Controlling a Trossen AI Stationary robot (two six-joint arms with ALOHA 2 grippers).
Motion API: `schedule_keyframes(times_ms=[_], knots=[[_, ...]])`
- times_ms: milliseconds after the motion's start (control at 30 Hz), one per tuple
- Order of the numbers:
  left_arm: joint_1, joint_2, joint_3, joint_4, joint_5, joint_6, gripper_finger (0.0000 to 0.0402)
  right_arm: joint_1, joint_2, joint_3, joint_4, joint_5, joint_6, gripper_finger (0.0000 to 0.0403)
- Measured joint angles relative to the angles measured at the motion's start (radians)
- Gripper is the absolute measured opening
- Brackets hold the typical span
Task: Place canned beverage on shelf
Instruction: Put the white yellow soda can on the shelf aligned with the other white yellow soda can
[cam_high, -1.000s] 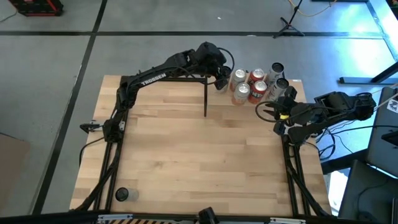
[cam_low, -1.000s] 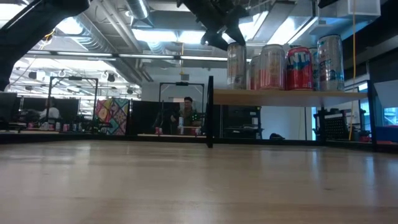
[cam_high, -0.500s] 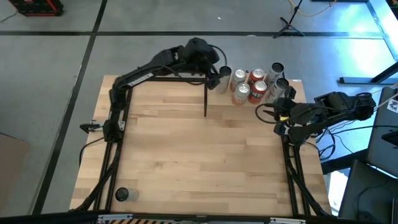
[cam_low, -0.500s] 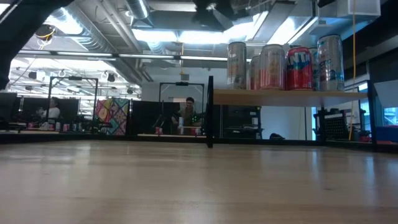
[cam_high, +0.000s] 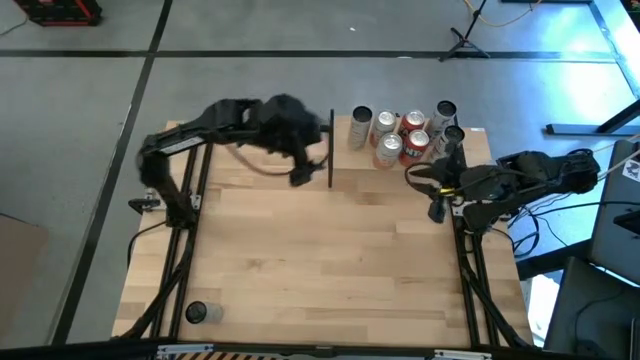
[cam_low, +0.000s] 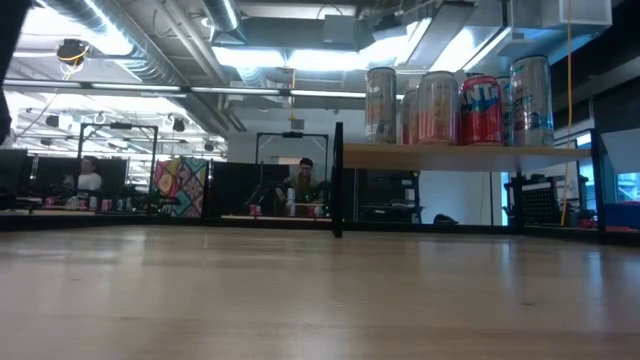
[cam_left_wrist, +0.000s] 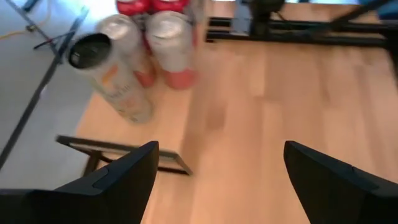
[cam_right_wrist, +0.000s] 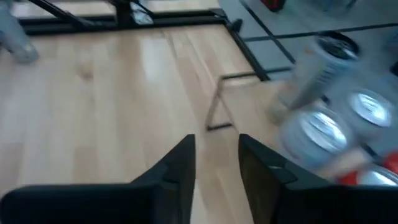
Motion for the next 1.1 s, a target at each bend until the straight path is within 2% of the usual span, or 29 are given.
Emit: schedule_keyframes(times_ms=[300,467,533,633,867,1100], knots=[[-0.175,-0.358,-0.347,0.024,0.021,-0.183,0.0334,0.000,0.180,0.000,0.304,-0.103,-0.007,0.0229],[-0.308,-0.491,-0.450,-0.021,0.120,-0.400,0.0334,0.001,0.282,0.000,0.415,-0.178,0.031,0.0269],[-0.379,-0.526,-0.479,-0.059,0.130,-0.493,0.0334,0.001,0.321,0.000,0.463,-0.228,0.061,0.0276],[-0.500,-0.552,-0.524,-0.121,0.123,-0.618,0.0334,0.001,0.384,0.000,0.506,-0.309,0.097,0.0280],[-0.778,-0.536,-0.591,-0.144,0.092,-0.885,0.0325,0.001,0.471,0.000,0.526,-0.413,0.185,0.0280],[-0.917,-0.475,-0.592,-0.138,0.103,-1.153,0.0323,0.001,0.479,0.004,0.521,-0.458,0.174,0.0280]])
